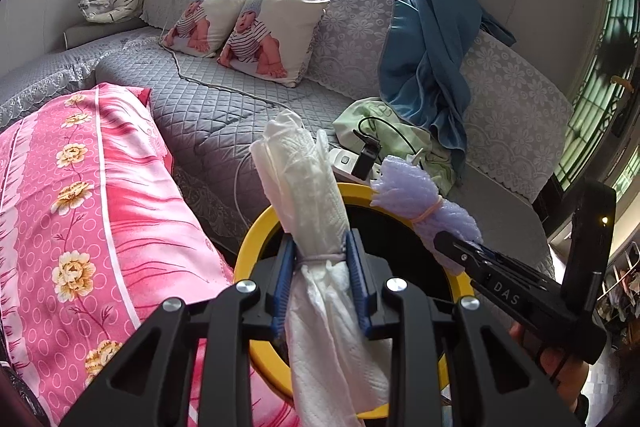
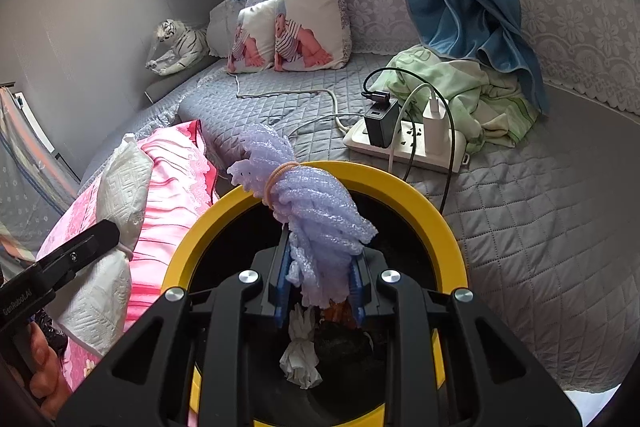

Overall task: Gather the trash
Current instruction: 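Open both tools above the bin to drop the scrubber and rolled bag, then move both open tools back over the trash on the bedspread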

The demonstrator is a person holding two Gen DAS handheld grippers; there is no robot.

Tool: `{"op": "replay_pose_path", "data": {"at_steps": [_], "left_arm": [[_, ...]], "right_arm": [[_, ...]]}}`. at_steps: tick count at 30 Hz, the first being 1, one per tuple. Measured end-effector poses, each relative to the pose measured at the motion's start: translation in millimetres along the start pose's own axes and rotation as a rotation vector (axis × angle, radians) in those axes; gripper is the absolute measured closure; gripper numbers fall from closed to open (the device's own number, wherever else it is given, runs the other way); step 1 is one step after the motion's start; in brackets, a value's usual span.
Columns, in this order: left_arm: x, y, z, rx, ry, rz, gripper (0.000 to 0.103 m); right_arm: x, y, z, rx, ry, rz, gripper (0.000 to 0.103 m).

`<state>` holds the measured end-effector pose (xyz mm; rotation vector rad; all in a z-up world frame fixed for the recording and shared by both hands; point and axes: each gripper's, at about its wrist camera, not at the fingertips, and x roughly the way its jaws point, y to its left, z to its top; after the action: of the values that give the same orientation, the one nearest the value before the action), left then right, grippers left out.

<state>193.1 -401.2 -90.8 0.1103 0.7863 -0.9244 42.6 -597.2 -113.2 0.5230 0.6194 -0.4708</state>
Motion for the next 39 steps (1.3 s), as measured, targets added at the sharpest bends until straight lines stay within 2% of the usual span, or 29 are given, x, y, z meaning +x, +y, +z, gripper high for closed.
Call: {"op": "replay_pose_path", "data": {"at_steps": [7, 12, 14, 17, 24, 31, 39], "left_arm": [[6.4, 4.9, -0.3, -0.023, 0.02, -0.014, 0.077], [3.7, 11.1, 1.2, -0.053, 0.011, -0.001, 0.064], [1.0, 12.1, 2.1, -0.064, 0.003, 0.006, 0.057], [-3.0, 15.5, 2.9, -0.077, -0.008, 0.017, 0.057], [-27.0, 35.4, 8.5, -0.139, -0.054, 0.03, 0.055], [-75.6, 61.1, 13.6, -0.147, -0.141, 0.134, 0.054], [-147.3, 120.4, 8.0, -0.207, -0.224, 0.263, 0.054]], "right_arm": [[3.9, -5.5, 0.2, 0.012, 0.013, -0.004, 0.078], [3.7, -8.4, -0.2, 0.028, 0.018, -0.002, 0.076], [4.1, -9.5, 0.2, 0.036, 0.019, -0.006, 0.072], [3.8, -12.3, 0.7, 0.053, 0.022, 0.0, 0.063], [-0.3, -10.6, 2.5, 0.056, 0.02, -0.006, 0.054], [-12.4, 7.2, 3.3, 0.013, -0.003, 0.047, 0.054], [-32.7, 76.2, -0.1, -0.128, -0.027, 0.195, 0.053]]}}
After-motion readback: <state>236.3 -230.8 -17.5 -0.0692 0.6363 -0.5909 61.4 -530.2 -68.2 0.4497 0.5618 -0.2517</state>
